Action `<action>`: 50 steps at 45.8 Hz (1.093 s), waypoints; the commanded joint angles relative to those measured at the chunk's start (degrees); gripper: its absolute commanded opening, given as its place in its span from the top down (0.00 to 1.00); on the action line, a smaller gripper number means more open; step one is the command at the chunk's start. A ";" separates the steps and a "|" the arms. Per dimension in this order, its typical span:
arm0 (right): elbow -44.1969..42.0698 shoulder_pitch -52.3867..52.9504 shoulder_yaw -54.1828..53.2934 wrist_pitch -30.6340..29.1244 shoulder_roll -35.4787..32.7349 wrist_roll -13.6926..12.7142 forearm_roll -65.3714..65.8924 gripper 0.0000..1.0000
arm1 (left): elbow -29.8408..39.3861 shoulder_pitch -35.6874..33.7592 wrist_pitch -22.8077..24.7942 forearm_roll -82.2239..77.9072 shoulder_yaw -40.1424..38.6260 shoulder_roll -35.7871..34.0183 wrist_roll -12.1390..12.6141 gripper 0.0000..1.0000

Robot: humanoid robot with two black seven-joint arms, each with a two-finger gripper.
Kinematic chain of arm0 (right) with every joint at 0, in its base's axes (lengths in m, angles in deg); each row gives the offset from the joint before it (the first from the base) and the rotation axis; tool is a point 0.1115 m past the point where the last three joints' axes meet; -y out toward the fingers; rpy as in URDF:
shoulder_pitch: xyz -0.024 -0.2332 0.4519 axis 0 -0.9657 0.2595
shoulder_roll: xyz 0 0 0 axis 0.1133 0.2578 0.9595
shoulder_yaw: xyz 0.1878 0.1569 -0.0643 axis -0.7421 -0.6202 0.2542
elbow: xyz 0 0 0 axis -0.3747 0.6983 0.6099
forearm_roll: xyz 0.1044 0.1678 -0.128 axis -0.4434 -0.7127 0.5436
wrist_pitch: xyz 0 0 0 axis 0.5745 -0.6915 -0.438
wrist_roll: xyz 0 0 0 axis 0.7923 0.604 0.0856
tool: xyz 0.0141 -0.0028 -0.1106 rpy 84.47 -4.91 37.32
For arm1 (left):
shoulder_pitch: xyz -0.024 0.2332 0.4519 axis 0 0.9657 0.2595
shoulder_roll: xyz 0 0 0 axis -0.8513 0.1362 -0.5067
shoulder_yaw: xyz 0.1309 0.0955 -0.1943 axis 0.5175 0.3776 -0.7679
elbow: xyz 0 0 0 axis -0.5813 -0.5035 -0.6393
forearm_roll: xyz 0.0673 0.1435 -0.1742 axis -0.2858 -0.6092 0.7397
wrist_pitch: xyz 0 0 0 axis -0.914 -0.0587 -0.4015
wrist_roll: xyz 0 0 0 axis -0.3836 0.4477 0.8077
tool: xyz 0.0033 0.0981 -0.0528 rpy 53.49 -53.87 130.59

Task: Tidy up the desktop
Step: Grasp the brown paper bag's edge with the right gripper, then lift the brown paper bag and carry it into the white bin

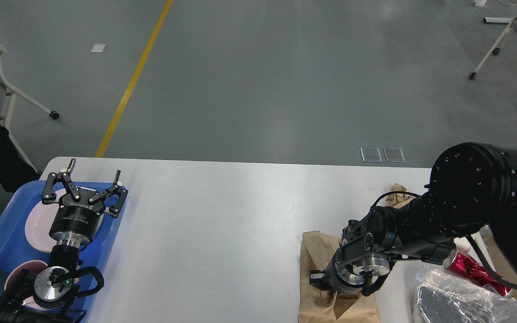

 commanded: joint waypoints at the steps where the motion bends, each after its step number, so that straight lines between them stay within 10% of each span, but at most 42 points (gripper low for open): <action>1: 0.05 0.51 -0.11 -0.36 0.41 0.03 -1.12 1.00 | 0.01 0.00 -0.01 0.00 0.00 0.00 0.00 0.04; 43: 15.08 44.18 4.54 -29.79 -13.74 0.82 -14.40 1.00 | 0.01 0.00 -0.01 0.09 0.00 0.00 0.00 0.04; 50: 16.05 51.92 12.62 -35.85 -14.36 5.03 -14.66 1.00 | 0.01 0.00 -0.01 0.00 0.00 0.00 0.00 0.04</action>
